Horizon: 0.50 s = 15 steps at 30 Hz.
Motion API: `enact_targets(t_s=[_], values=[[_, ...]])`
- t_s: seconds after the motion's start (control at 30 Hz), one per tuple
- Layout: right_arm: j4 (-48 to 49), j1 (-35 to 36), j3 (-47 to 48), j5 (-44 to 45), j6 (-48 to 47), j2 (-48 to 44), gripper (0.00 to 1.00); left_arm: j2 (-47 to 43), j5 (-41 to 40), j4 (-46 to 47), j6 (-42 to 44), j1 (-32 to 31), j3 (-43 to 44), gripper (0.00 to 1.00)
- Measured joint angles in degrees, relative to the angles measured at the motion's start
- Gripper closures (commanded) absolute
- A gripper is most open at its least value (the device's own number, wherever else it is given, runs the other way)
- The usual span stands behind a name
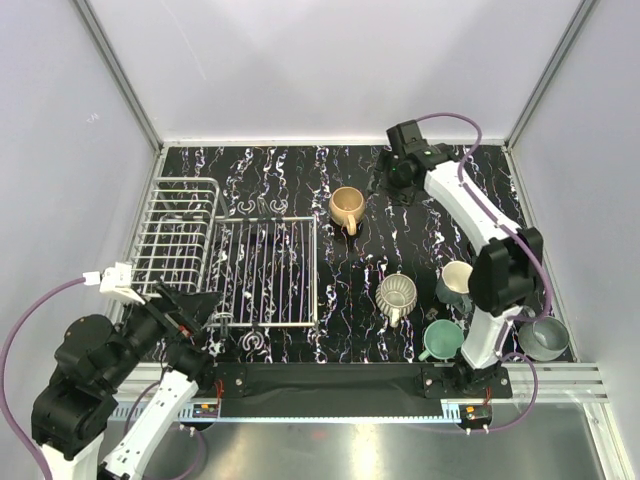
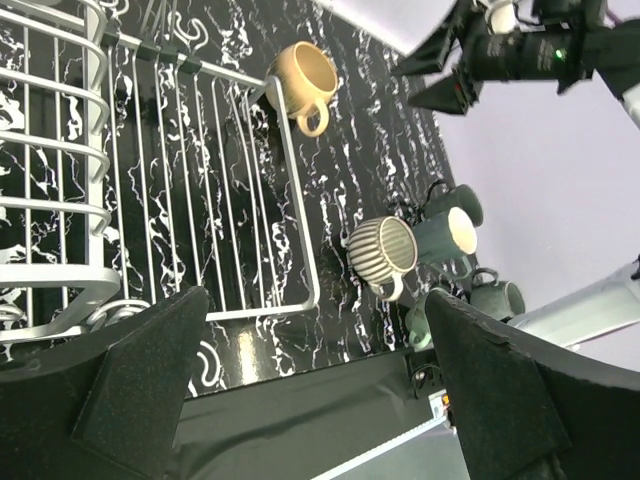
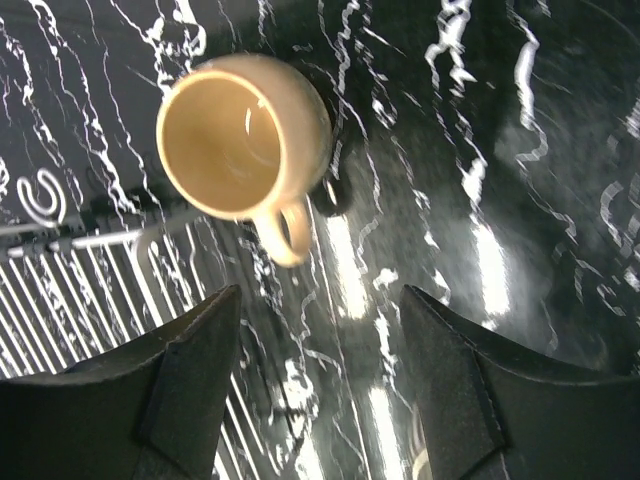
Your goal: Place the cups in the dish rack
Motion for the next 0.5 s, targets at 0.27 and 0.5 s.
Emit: enact_targets(t_s=[0.27, 0.5], values=[[1.9, 1.3, 9.2, 1.5, -0.7, 10.2, 0.26, 5.4, 0.4, -0.4, 1.7, 0.1, 0.5, 0.19], [2.6, 1.7, 9.6, 1.9, -1.4, 11.3, 0.26, 16.4, 0.7, -1.8, 4.8, 1.4, 10.8, 0.20]])
